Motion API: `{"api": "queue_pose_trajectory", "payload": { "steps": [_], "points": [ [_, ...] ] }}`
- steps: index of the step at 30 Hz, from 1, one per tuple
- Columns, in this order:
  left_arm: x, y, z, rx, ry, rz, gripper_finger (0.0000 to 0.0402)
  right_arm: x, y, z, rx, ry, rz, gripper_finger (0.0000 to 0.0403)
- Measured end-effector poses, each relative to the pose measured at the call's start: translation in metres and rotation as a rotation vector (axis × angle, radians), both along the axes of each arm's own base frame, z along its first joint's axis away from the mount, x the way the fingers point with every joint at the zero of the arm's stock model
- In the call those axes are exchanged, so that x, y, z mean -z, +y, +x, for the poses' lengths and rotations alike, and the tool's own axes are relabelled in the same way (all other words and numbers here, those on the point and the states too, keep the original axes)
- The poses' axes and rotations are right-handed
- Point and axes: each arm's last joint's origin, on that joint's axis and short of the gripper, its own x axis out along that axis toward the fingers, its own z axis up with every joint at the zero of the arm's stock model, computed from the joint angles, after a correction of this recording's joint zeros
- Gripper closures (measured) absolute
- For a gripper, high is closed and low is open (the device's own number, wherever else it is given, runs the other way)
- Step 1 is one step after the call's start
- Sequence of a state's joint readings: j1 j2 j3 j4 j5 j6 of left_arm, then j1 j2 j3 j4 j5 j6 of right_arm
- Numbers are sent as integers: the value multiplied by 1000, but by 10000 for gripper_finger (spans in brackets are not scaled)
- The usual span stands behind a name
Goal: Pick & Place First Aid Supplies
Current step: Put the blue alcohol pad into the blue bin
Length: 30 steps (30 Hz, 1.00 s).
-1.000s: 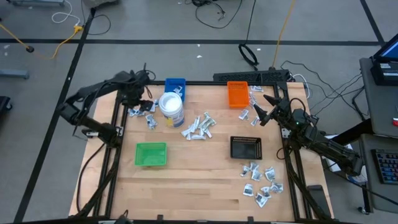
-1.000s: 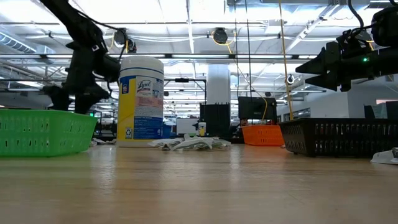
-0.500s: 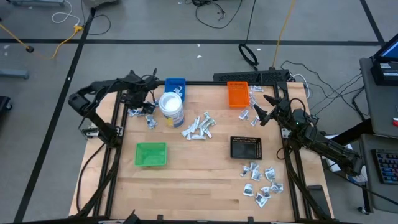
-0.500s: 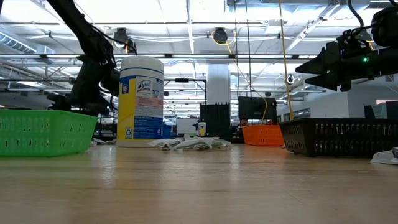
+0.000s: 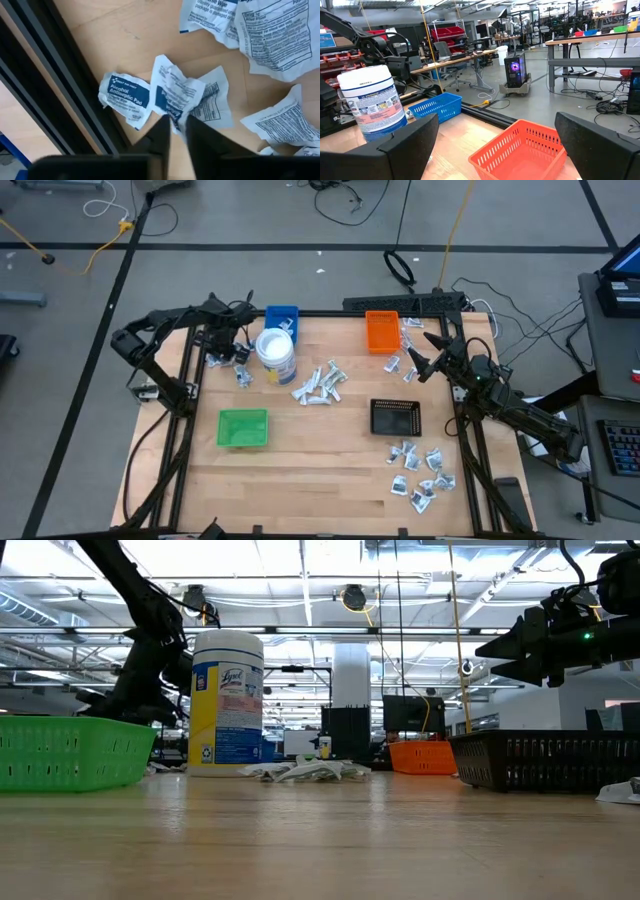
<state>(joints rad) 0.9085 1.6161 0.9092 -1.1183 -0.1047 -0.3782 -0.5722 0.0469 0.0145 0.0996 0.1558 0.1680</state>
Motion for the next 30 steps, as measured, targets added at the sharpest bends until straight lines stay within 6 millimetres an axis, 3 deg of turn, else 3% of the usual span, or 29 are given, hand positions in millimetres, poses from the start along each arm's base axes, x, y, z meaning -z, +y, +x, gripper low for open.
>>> {"api": "queue_pose_trajectory", "payload": {
  "steps": [3, 10, 22, 30],
  "points": [
    [0, 0, 0, 8, -5, -5, 392, 0, 0, 0, 0, 0, 0, 9],
    [-4, -1, 0, -9, -33, -3, 398, 0, 0, 0, 0, 0, 0, 9],
    [-49, 6, -21, -183, -45, 35, 400, 0, 0, 0, 0, 0, 0, 9],
    [-72, 32, -27, -387, -69, 82, 401, 0, 0, 0, 0, 0, 0, 9]
  ]
}}
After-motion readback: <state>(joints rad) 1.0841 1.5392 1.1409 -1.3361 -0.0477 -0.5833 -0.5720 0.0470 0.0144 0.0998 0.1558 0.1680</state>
